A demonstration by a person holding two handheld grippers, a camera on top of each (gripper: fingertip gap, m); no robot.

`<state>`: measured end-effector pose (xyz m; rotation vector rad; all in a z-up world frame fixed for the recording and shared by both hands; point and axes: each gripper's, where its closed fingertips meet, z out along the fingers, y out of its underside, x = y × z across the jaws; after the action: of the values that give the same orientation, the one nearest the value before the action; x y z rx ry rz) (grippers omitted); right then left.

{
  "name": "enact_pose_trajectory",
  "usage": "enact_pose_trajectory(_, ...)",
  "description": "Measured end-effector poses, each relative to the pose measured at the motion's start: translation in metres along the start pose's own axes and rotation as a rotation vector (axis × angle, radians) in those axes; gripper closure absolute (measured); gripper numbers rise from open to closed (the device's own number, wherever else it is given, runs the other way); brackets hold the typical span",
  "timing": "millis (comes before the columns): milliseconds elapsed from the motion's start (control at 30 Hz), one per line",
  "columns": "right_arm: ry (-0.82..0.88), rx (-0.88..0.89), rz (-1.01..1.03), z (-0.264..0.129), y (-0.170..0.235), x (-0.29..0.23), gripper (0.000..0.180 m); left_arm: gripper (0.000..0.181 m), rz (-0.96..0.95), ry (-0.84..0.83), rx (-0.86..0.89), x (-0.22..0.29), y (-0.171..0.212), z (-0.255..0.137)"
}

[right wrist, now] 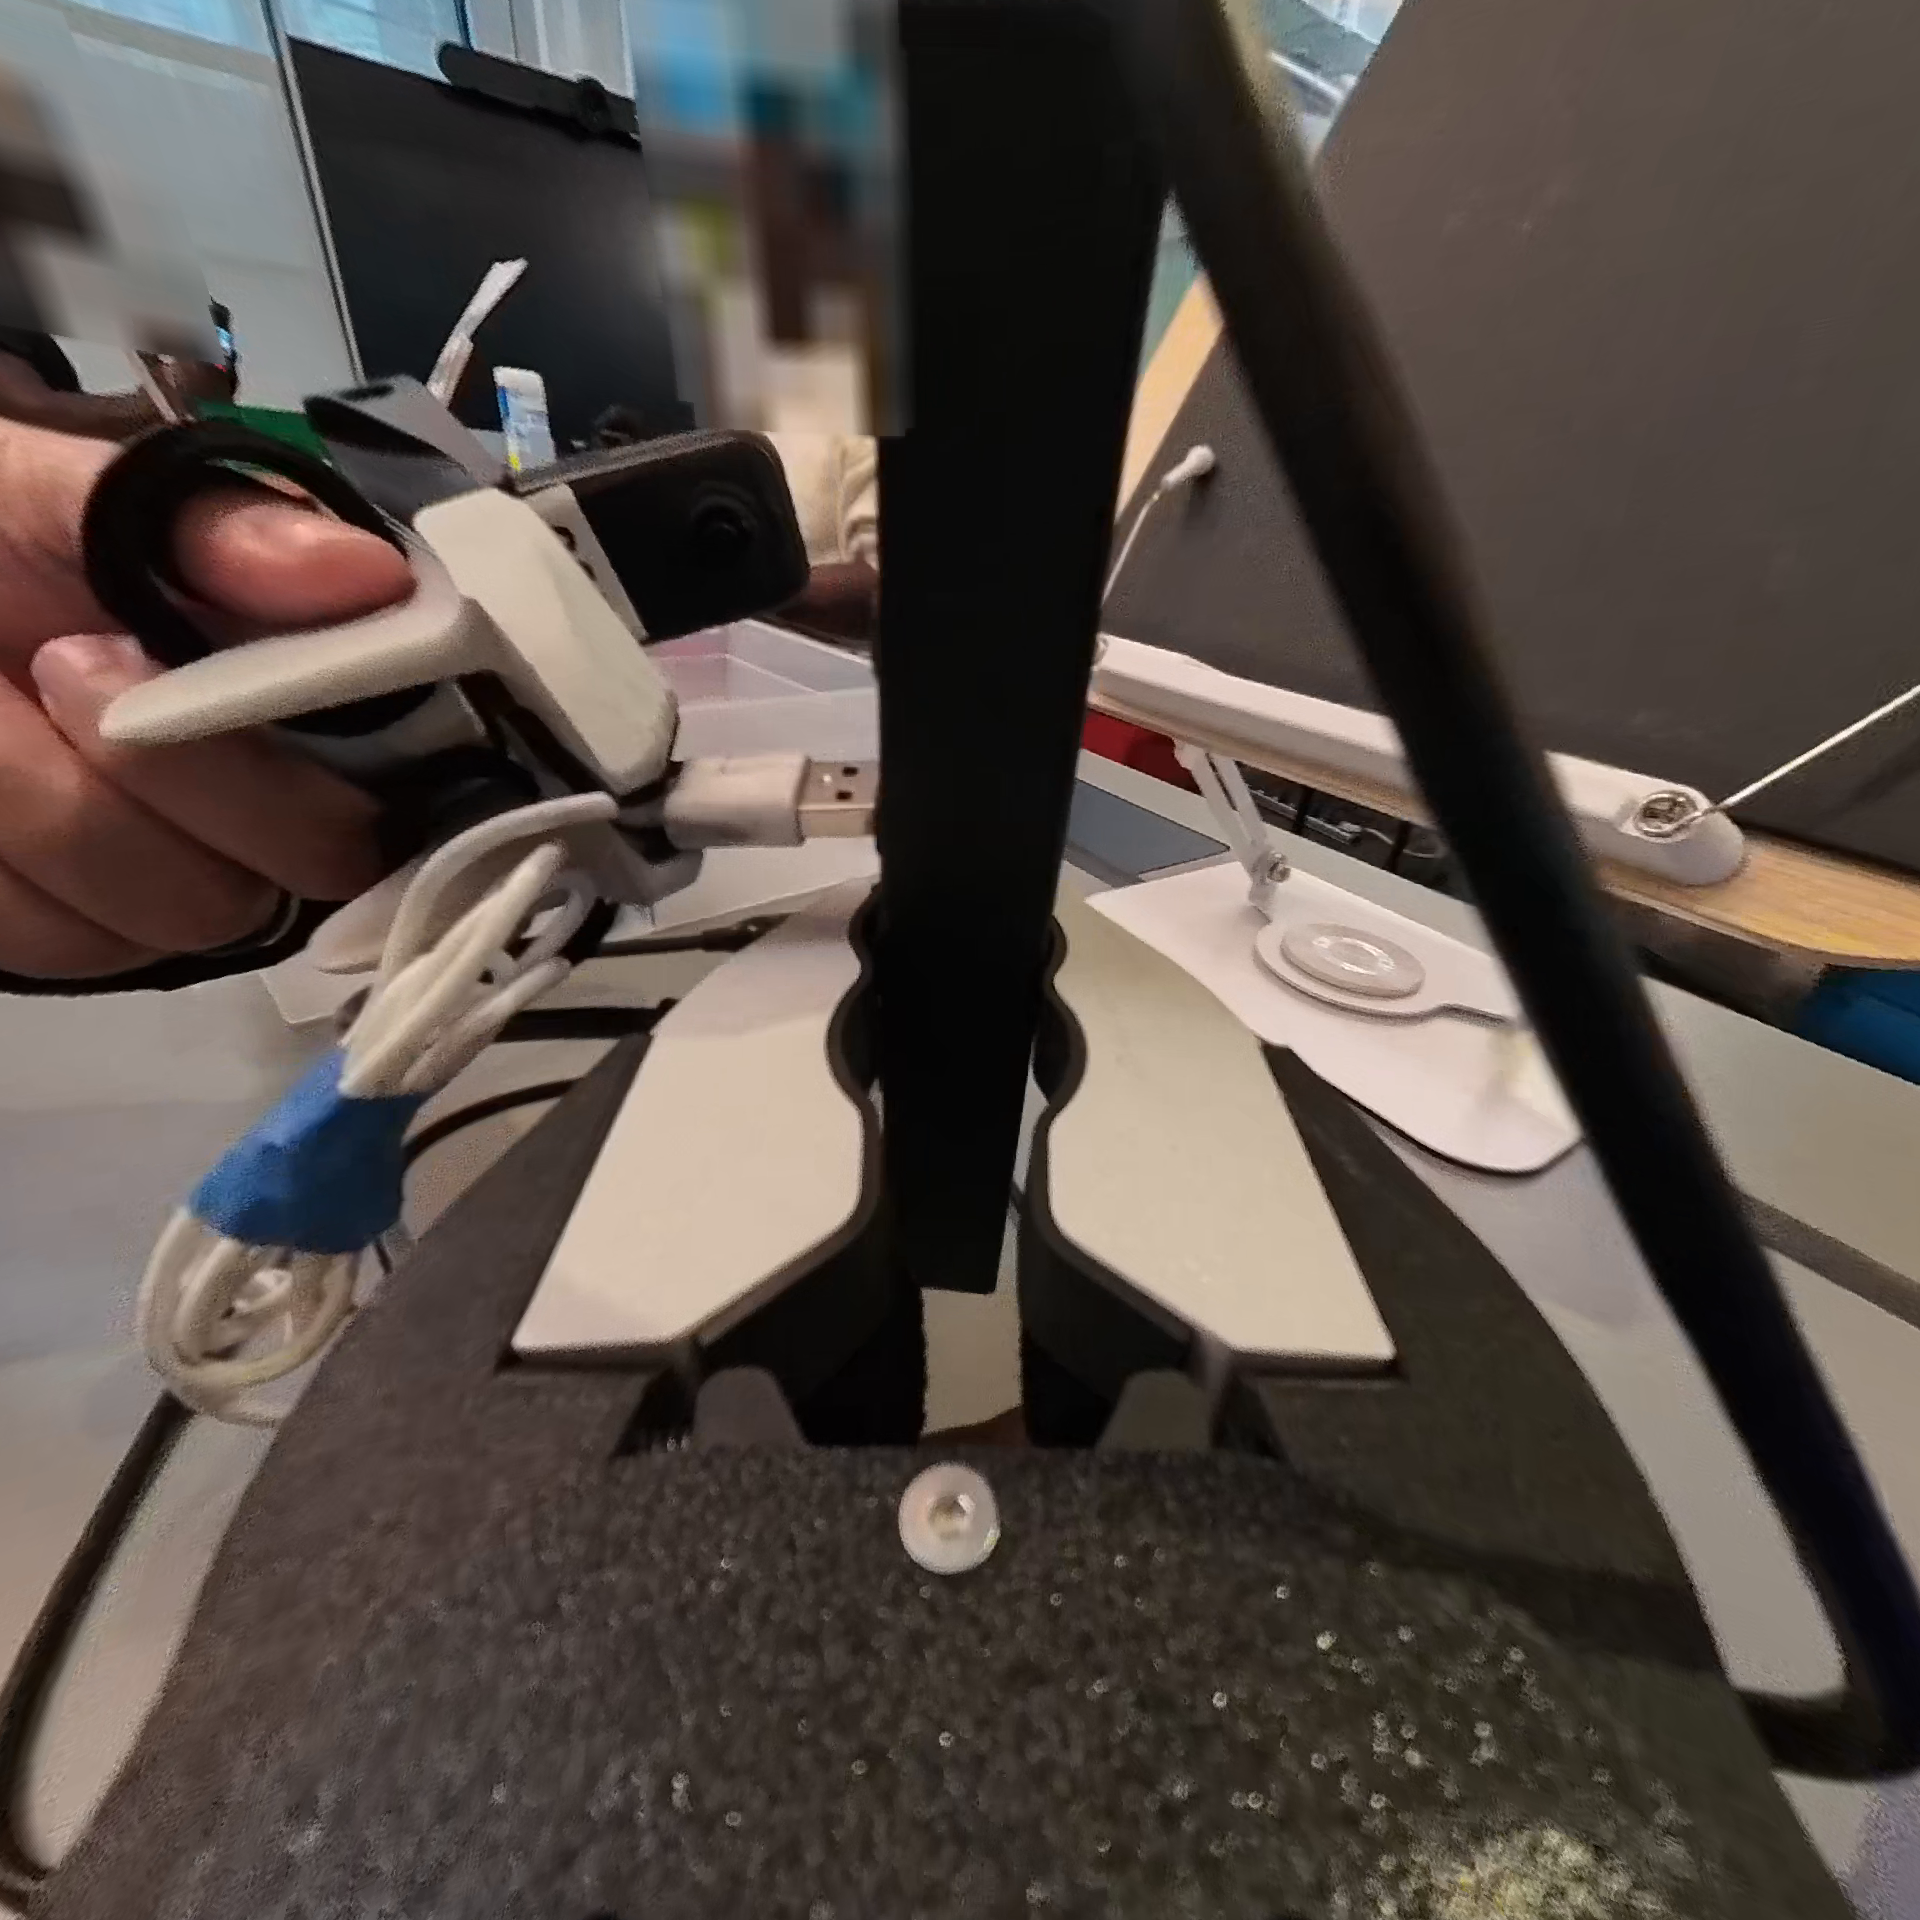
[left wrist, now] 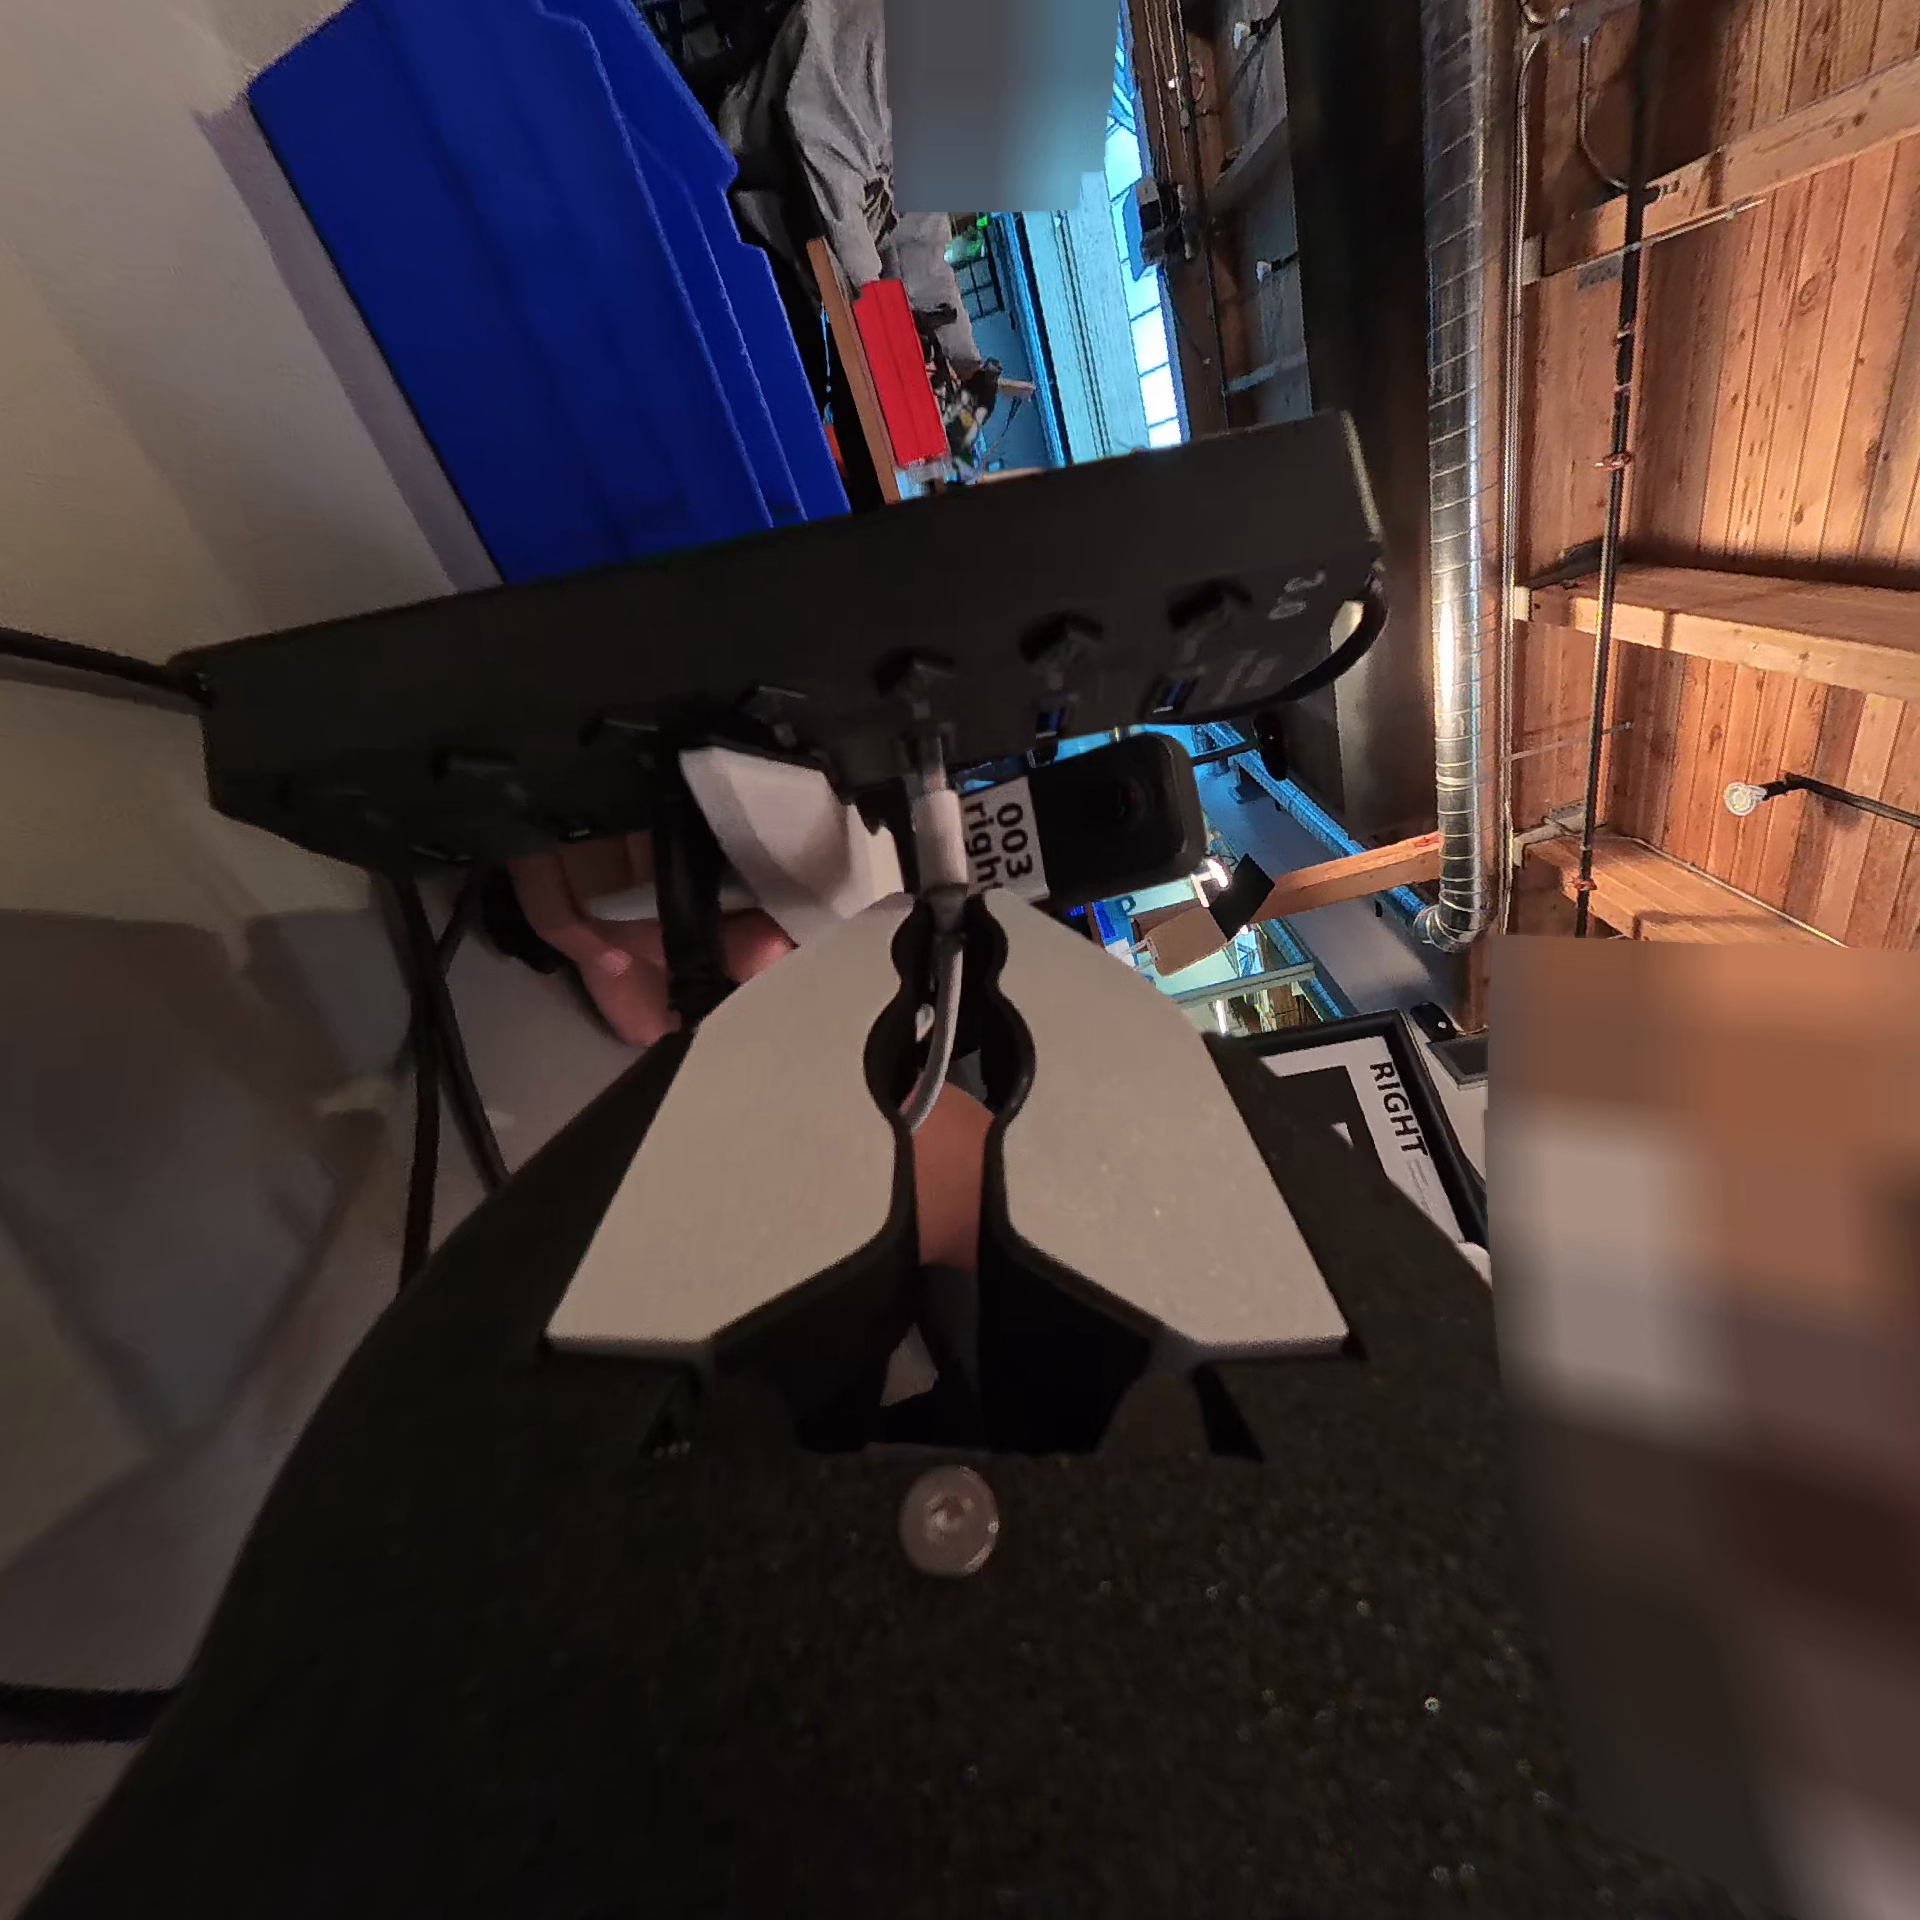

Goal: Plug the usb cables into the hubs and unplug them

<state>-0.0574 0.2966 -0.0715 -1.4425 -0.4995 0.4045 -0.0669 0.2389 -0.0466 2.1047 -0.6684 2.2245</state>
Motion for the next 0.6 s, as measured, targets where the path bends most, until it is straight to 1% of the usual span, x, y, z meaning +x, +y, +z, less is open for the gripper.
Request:
enact_pose_trajectory(100, 0.03, -0.012, -0.074, 0.001, 0.0, -0.002, 0.155, 0.176, -0.002, 0.014, 0.014, 0.001, -0.004, -0.001)
enact_pose_trajectory(133, 0.033, -0.013, -0.071, 0.001, 0.0, -0.001, 0.155, 0.176, 0.001, 0.011, 0.015, 0.0, -0.005, -0.001)
enact_pose_trajectory(200, 0.048, -0.042, -0.069, 0.002, 0.005, 0.001, 0.155, 0.176, 0.021, -0.027, 0.025, -0.005, -0.007, -0.001)
enact_pose_trajectory(300, 0.071, -0.069, -0.031, 0.004, 0.01, 0.004, 0.155, 0.175, 0.116, -0.107, 0.069, -0.01, -0.012, -0.002)
enact_pose_trajectory(333, 0.072, -0.074, -0.003, 0.004, 0.011, 0.006, 0.155, 0.175, 0.189, -0.155, 0.081, -0.012, -0.014, -0.002)
enact_pose_trajectory(467, 0.087, -0.105, 0.025, 0.005, 0.017, 0.009, 0.155, 0.169, 0.608, -0.454, 0.069, -0.022, -0.014, -0.005)
enact_pose_trajectory(533, 0.088, -0.117, 0.054, 0.005, 0.019, 0.01, 0.155, 0.167, 0.744, -0.549, 0.038, -0.024, -0.008, -0.005)
enact_pose_trajectory(600, 0.088, -0.115, 0.062, 0.005, 0.019, 0.012, 0.155, 0.161, 0.824, -0.638, 0.058, -0.022, -0.008, -0.01)
